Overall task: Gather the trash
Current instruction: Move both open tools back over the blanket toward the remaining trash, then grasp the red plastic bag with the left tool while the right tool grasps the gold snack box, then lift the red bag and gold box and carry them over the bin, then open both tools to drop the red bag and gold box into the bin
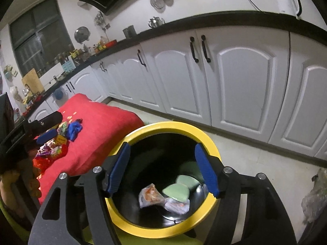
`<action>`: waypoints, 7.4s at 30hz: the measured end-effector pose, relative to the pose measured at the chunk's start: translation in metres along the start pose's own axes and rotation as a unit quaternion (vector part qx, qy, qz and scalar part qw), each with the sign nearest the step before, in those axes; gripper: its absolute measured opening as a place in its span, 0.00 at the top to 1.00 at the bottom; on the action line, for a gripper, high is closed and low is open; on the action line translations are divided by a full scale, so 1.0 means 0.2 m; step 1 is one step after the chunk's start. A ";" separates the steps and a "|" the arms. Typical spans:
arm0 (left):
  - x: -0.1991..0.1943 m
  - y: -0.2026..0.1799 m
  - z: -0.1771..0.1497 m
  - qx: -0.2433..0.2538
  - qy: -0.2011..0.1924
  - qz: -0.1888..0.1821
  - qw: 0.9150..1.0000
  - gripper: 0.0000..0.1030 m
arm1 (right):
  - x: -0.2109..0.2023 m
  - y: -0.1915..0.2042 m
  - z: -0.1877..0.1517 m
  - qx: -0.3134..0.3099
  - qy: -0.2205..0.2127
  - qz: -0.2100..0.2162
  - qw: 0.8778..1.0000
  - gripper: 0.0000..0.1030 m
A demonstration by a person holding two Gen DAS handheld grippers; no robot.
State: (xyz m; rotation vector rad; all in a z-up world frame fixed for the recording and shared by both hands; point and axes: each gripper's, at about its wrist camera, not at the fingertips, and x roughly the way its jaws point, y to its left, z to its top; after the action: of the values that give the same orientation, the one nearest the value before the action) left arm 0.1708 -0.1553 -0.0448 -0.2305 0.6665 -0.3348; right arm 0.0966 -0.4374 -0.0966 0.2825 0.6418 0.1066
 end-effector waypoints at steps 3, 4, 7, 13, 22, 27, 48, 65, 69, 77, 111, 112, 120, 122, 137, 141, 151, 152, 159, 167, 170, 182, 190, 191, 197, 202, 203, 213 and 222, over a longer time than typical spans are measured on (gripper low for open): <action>-0.06 0.02 0.00 0.002 -0.014 0.009 1.000 0.11 | -0.02 0.06 0.01 -0.012 -0.007 0.009 1.000 0.38; -0.09 0.03 0.00 0.004 -0.020 0.014 1.000 0.11 | -0.02 0.08 0.01 -0.016 -0.009 0.013 1.000 0.37; -0.17 0.05 0.01 0.005 -0.039 0.028 0.999 0.11 | -0.03 0.15 0.03 -0.027 -0.014 0.027 0.999 0.36; -0.31 0.13 0.04 0.000 -0.071 0.047 0.996 0.11 | -0.06 0.29 0.04 -0.051 -0.020 0.056 0.997 0.35; -0.50 0.25 0.06 -0.013 -0.112 0.071 0.991 0.11 | -0.06 0.56 0.07 -0.096 -0.021 0.099 0.990 0.34; -0.56 0.30 0.05 -0.017 -0.123 0.082 0.989 0.11 | -0.06 0.69 0.07 -0.118 -0.020 0.118 0.986 0.33; -0.80 0.70 0.04 -0.045 -0.124 0.163 0.978 0.11 | 0.08 1.14 0.02 -0.198 0.009 0.177 0.964 0.32; -0.87 0.99 -0.09 -0.072 -0.072 0.197 0.975 0.11 | 0.49 1.35 0.06 -0.259 0.059 0.187 0.946 0.32; -0.86 1.05 -0.14 -0.089 -0.057 0.199 0.974 0.11 | 0.59 1.40 0.03 -0.285 0.071 0.189 0.937 0.32; -0.80 1.12 -0.18 -0.104 -0.035 0.181 0.977 0.11 | 0.75 1.47 0.02 -0.313 0.079 0.196 0.926 0.33; -0.72 1.11 -0.18 -0.089 0.003 0.136 0.987 0.96 | 0.66 1.46 0.07 -0.292 0.030 0.195 0.936 0.64; -0.75 1.10 -0.17 -0.087 -0.005 0.137 0.987 0.96 | 0.64 1.45 0.08 -0.288 0.027 0.194 0.938 0.64; -0.91 1.07 -0.10 -0.075 -0.064 0.148 0.984 0.96 | 0.54 1.42 0.13 -0.265 0.006 0.196 0.944 0.64; -0.93 1.06 -0.09 -0.070 -0.073 0.151 0.983 0.96 | 0.52 1.41 0.13 -0.262 0.002 0.197 0.945 0.64; -1.00 0.98 -0.05 -0.033 -0.106 0.167 0.980 0.97 | 0.37 1.47 0.14 -0.262 -0.009 0.213 0.941 0.64; -1.02 0.97 -0.05 -0.029 -0.112 0.168 0.979 0.97 | 0.34 1.47 0.15 -0.261 -0.015 0.211 0.942 0.64; -1.00 0.84 -0.03 -0.003 -0.116 0.164 0.980 0.97 | 0.23 1.36 0.19 -0.243 -0.032 0.199 0.949 0.64; -0.99 0.82 -0.02 0.000 -0.115 0.163 0.980 0.97 | 0.22 1.34 0.20 -0.241 -0.033 0.197 0.950 0.64; -0.94 0.70 -0.01 0.014 -0.112 0.147 0.983 0.97 | 0.15 1.18 0.23 -0.221 -0.043 0.178 0.958 0.64; -0.86 0.59 0.00 0.024 -0.112 0.127 0.985 0.97 | 0.08 0.98 0.25 -0.202 -0.052 0.150 0.967 0.64; -0.82 0.53 0.01 0.032 -0.108 0.118 0.987 0.97 | 0.05 0.91 0.25 -0.196 -0.054 0.137 0.970 0.64; -0.64 0.29 0.01 0.079 -0.092 0.084 0.989 0.97 | -0.02 0.62 0.26 -0.162 -0.062 0.087 0.981 0.64; -0.47 0.11 -0.04 0.109 -0.066 0.051 0.990 0.97 | -0.04 0.41 0.24 -0.141 -0.056 0.052 0.987 0.64; -0.45 0.09 -0.05 0.112 -0.063 0.048 0.991 0.97 | -0.04 0.37 0.24 -0.137 -0.055 0.046 0.988 0.64; -0.32 -0.06 -0.11 0.145 -0.037 0.026 0.988 0.97 | -0.06 0.24 0.21 -0.125 -0.051 0.020 0.991 0.64; -0.23 -0.16 -0.16 0.172 -0.017 0.013 0.985 0.97 | -0.05 0.14 0.19 -0.116 -0.043 -0.003 0.992 0.64; -0.20 -0.18 -0.18 0.178 -0.012 0.010 0.984 0.97 | -0.04 0.11 0.19 -0.112 -0.037 -0.007 0.993 0.64; -0.03 -0.28 -0.31 0.190 0.040 -0.014 0.981 0.97 | 0.02 -0.01 0.14 -0.098 -0.006 -0.027 0.995 0.64; 0.08 -0.29 -0.36 0.186 0.070 -0.018 0.980 0.97 | 0.10 -0.03 0.12 -0.092 0.016 -0.023 0.995 0.64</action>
State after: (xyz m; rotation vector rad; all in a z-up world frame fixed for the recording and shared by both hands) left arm 0.1239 -0.2227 -0.0906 0.1388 0.7260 -0.5069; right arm 0.1266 -0.4455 -0.0913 0.0885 0.6642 0.1255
